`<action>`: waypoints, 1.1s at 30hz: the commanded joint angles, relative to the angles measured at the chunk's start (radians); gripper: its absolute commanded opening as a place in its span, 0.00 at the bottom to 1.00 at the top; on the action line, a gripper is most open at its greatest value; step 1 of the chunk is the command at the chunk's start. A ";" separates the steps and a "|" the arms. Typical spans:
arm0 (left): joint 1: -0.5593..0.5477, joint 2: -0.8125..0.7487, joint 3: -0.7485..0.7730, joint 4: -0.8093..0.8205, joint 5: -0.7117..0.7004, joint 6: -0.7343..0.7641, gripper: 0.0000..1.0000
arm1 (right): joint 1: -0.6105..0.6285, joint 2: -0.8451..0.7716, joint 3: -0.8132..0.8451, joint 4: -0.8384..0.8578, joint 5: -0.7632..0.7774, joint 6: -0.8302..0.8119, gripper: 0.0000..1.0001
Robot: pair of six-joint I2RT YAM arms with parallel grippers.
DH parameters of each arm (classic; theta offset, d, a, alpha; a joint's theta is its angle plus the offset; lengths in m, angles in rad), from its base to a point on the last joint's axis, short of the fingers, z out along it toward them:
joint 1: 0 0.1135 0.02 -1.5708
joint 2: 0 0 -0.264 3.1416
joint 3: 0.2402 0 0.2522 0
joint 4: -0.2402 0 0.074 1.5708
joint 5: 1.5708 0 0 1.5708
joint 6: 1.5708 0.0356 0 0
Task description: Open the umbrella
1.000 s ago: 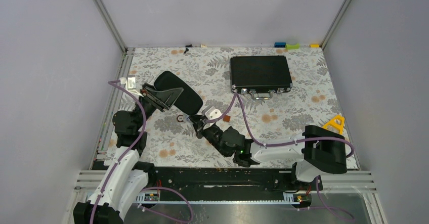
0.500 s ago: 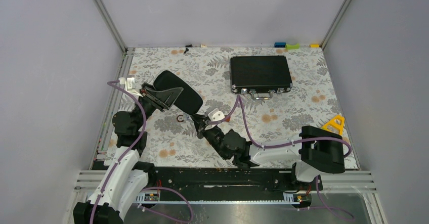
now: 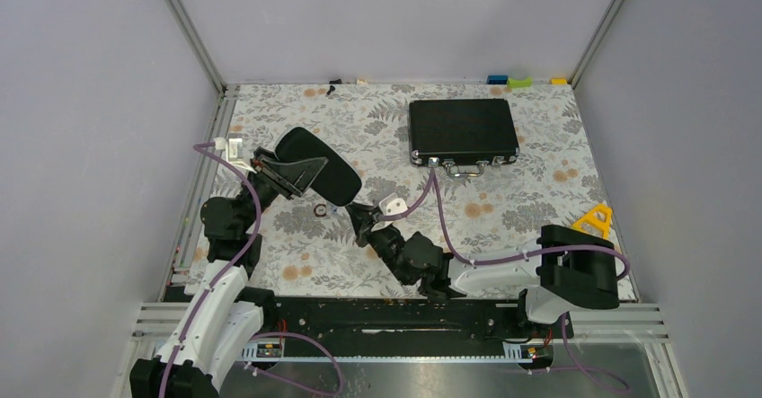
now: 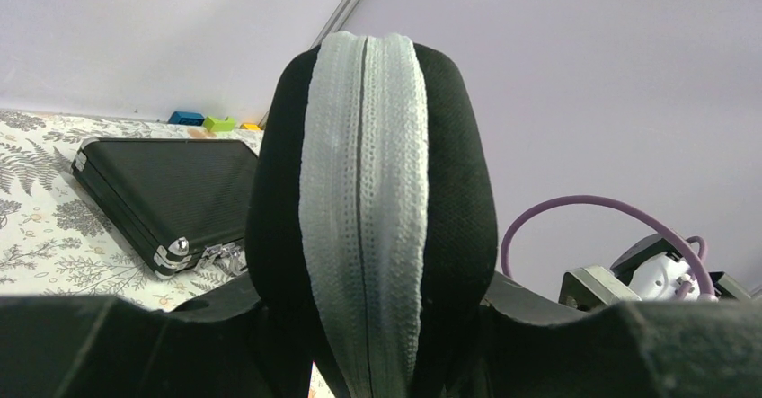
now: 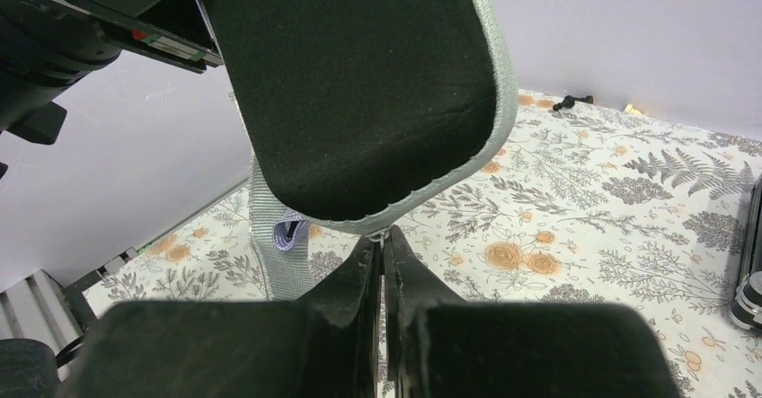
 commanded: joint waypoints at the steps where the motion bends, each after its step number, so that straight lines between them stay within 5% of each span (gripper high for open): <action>1: 0.005 -0.027 0.042 0.145 -0.003 -0.017 0.00 | -0.026 -0.059 -0.031 -0.049 0.094 0.000 0.00; 33: -0.079 -0.019 0.128 -0.038 0.066 0.119 0.00 | -0.135 -0.377 -0.069 -0.511 -0.254 0.063 0.00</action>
